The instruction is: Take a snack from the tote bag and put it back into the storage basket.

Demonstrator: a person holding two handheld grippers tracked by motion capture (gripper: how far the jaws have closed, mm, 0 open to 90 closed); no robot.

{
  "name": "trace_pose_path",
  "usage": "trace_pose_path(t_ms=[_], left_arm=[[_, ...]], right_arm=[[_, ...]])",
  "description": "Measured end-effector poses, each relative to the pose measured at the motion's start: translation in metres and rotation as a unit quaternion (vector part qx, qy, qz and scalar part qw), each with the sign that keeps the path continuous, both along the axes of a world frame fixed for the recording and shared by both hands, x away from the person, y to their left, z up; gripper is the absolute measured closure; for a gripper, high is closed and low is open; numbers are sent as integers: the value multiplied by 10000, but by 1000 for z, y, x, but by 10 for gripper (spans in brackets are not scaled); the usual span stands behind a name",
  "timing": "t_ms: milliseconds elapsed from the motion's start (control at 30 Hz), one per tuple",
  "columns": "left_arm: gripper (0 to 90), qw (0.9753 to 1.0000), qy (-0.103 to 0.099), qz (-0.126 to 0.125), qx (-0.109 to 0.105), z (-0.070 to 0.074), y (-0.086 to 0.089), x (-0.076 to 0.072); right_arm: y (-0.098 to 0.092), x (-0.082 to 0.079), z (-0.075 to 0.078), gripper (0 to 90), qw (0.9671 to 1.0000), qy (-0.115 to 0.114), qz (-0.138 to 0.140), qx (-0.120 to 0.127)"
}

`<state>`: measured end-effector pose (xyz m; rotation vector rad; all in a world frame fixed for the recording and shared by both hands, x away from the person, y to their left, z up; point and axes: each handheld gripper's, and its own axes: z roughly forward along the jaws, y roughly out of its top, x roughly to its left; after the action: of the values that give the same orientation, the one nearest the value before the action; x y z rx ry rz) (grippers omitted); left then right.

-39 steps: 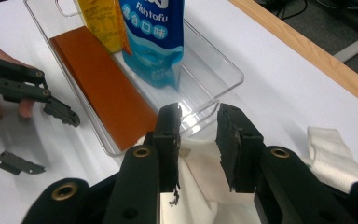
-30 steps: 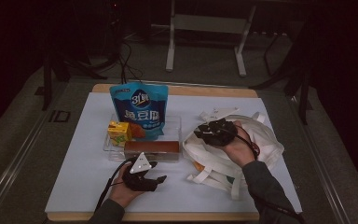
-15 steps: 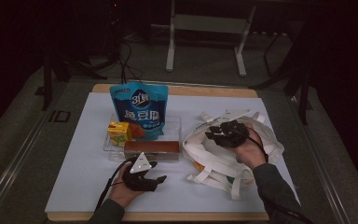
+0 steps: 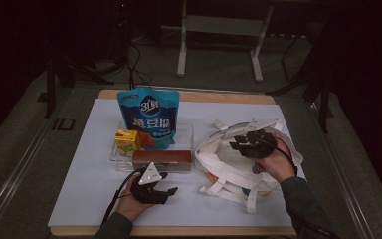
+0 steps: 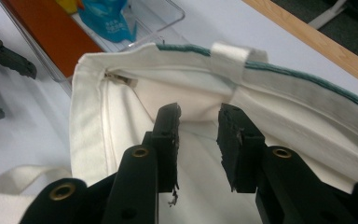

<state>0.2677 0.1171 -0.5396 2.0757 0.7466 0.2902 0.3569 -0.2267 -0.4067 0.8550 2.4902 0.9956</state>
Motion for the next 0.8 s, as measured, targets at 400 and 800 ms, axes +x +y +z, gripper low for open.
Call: trace_pose_path(t_ms=[400,800], left_arm=[[348,10000,15,3,-10,0,0,0],[348,10000,29,6,-17,0,0,0]], right_arm=[[-21,-3,-8,596,9998,114,-170,-66],[-43,-7,-15,537,9983,150,-463,-318]])
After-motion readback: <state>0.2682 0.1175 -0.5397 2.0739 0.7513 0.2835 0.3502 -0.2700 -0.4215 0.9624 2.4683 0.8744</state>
